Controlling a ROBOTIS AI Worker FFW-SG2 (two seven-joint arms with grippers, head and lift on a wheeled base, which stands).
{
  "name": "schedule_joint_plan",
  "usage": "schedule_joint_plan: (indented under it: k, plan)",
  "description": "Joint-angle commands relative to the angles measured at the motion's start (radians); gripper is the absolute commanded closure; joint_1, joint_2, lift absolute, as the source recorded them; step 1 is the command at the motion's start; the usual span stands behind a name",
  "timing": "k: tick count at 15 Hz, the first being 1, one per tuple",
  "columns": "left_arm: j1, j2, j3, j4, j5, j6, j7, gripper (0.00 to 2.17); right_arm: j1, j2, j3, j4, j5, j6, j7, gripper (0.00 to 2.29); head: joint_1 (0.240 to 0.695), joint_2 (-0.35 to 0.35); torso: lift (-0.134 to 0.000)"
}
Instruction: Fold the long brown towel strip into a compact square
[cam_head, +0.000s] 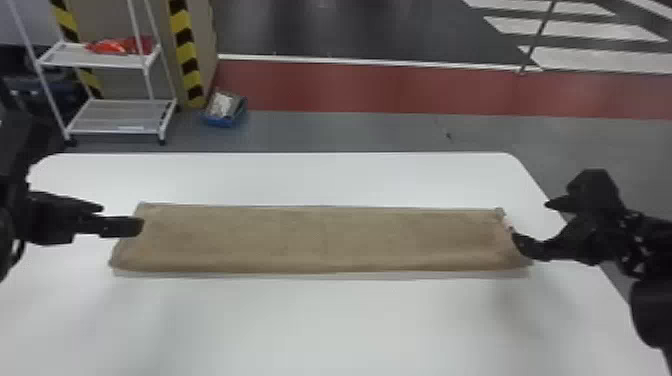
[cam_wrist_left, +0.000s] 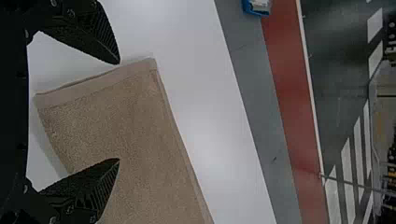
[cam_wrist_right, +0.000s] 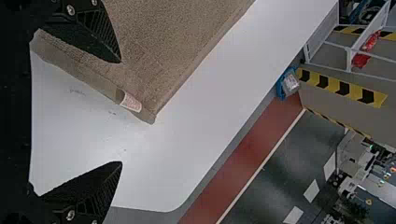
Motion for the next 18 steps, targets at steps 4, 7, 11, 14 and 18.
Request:
schedule_joint_plan:
  k: [4, 7, 11, 14, 18]
  plan:
    - [-0.026, -0.036, -0.027, 0.004, 0.017, 0.222, 0.119, 0.19, 0.009, -0.001, -0.006, 0.014, 0.0, -0.023, -0.002, 0.11, 0.695, -0.113, -0.125]
    - [-0.049, -0.054, -0.028, 0.032, 0.019, 0.265, 0.207, 0.21, 0.011, 0.002, -0.004, 0.016, 0.0, -0.026, 0.0, 0.11, 0.695, -0.11, -0.125]
    - [-0.096, -0.077, -0.027, 0.139, 0.039, 0.256, 0.292, 0.21, 0.02, -0.001, -0.006, 0.017, 0.0, -0.035, 0.0, 0.11, 0.695, -0.1, -0.125]
    - [-0.132, -0.082, -0.027, 0.209, 0.054, 0.234, 0.308, 0.21, 0.028, -0.007, -0.017, 0.017, 0.0, -0.045, 0.0, 0.11, 0.695, -0.103, -0.125]
    - [-0.155, -0.085, -0.036, 0.266, 0.048, 0.213, 0.291, 0.22, 0.031, -0.008, -0.021, 0.019, 0.0, -0.048, 0.0, 0.11, 0.695, -0.115, -0.125]
